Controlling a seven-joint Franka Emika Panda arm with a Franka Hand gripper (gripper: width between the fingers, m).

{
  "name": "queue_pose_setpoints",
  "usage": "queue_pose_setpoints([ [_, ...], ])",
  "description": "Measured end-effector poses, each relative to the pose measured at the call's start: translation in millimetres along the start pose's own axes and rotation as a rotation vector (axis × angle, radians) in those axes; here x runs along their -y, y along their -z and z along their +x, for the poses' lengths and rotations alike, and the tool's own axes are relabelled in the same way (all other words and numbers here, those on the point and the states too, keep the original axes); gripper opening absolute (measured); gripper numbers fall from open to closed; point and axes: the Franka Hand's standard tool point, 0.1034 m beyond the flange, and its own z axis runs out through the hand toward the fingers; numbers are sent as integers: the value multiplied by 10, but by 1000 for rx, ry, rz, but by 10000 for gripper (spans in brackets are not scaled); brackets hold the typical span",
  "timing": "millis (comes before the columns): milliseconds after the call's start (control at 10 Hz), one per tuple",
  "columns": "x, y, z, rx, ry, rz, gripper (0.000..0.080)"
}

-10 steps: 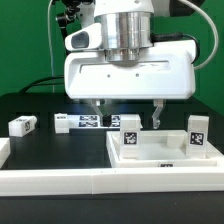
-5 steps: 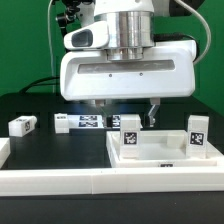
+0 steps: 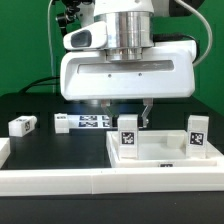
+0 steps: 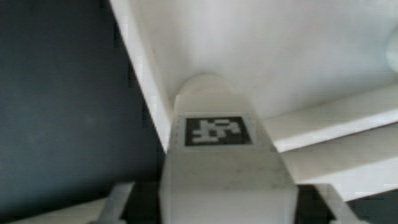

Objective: Assemble square table

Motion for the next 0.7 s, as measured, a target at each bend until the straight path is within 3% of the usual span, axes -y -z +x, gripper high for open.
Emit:
queue_pose_setpoints([
  [700, -1, -15, -19, 18, -864, 13, 291],
])
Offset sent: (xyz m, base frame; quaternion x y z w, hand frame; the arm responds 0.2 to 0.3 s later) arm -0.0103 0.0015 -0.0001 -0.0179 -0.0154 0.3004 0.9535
